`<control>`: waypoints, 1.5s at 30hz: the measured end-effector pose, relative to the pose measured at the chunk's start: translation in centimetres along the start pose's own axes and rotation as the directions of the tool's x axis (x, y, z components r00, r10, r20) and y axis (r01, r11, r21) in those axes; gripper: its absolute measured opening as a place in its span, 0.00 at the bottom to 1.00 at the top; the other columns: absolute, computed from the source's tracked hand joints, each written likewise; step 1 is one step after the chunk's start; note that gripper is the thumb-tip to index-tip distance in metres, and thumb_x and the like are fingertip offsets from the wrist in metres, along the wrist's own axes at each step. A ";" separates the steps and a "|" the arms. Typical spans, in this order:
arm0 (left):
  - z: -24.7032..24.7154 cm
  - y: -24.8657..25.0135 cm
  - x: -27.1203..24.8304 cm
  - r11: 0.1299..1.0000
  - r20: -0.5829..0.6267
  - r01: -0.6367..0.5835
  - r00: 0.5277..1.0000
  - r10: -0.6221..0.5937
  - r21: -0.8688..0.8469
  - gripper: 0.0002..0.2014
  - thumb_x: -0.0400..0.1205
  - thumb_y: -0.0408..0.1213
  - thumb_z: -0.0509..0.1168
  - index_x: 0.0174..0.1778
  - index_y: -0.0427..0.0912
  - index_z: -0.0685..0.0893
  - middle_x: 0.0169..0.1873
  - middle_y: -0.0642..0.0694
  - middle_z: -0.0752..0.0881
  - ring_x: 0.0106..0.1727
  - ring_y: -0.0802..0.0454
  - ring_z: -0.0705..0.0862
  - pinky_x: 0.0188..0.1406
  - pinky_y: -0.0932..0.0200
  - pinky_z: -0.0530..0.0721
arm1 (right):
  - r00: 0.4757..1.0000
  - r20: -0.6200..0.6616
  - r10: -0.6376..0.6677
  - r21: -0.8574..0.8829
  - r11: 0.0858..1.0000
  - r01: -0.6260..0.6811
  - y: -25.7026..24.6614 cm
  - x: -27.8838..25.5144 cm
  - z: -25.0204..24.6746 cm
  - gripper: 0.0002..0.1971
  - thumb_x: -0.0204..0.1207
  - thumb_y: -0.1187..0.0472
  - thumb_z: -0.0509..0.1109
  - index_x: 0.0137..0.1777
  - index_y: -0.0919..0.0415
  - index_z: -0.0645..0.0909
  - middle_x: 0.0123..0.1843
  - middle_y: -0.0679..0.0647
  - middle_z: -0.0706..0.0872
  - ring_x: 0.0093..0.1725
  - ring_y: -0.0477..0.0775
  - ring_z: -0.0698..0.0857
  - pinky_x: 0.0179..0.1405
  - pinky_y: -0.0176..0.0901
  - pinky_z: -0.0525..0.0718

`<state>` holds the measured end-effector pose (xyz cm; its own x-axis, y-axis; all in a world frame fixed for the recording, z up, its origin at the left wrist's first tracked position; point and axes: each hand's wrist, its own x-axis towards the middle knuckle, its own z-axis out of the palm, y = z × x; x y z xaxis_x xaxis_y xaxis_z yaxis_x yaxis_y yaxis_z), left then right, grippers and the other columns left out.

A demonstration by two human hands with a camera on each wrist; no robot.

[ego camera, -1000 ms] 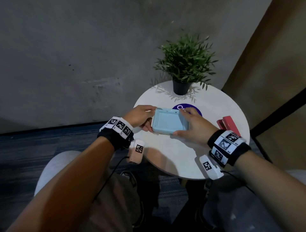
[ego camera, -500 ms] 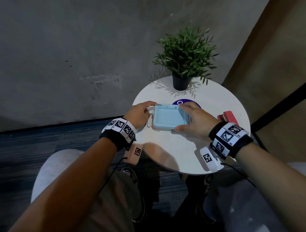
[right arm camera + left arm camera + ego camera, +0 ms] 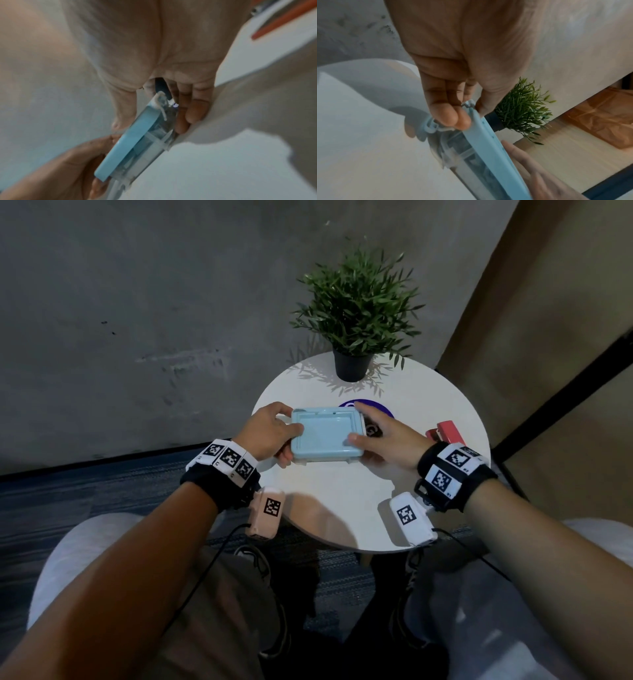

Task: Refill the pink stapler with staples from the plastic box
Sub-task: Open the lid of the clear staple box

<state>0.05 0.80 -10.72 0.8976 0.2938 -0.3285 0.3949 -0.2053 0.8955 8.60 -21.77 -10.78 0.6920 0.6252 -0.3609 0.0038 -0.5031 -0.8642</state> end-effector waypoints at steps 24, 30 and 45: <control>-0.6 -0.8 0.2 0.999 -0.015 -0.033 0.999 0.033 0.021 0.13 0.82 0.32 0.67 0.59 0.33 0.74 0.23 0.34 0.81 0.16 0.43 0.80 0.24 0.49 0.84 | 0.978 -0.211 -0.002 -0.519 0.848 -0.110 0.8 1.2 0.4 0.33 0.79 0.63 0.71 0.84 0.57 0.67 0.81 0.57 0.67 0.77 0.61 0.74 0.76 0.49 0.71; -0.8 -1.1 0.8 0.874 -0.121 -0.148 0.966 0.228 0.463 0.25 0.79 0.47 0.71 0.71 0.41 0.79 0.61 0.41 0.82 0.53 0.46 0.85 0.50 0.60 0.78 | 0.995 -0.029 -0.095 -0.359 0.930 0.078 0.6 0.3 0.3 0.48 0.69 0.53 0.83 0.86 0.50 0.61 0.83 0.52 0.67 0.80 0.52 0.67 0.77 0.48 0.67; -0.9 0.0 0.2 0.640 0.195 -0.342 0.937 0.292 0.688 0.51 0.66 0.59 0.79 0.81 0.42 0.68 0.71 0.47 0.73 0.70 0.50 0.74 0.70 0.51 0.76 | 0.984 -0.086 -0.154 -0.422 0.901 0.104 0.9 0.8 1.1 0.39 0.67 0.53 0.85 0.78 0.54 0.73 0.74 0.51 0.79 0.71 0.51 0.77 0.66 0.43 0.73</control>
<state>0.05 1.73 -10.49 0.9939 0.0337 -0.1049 0.0801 -0.8744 0.4786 8.32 -21.07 -12.27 0.7428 0.6415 -0.1917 0.3801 -0.6397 -0.6681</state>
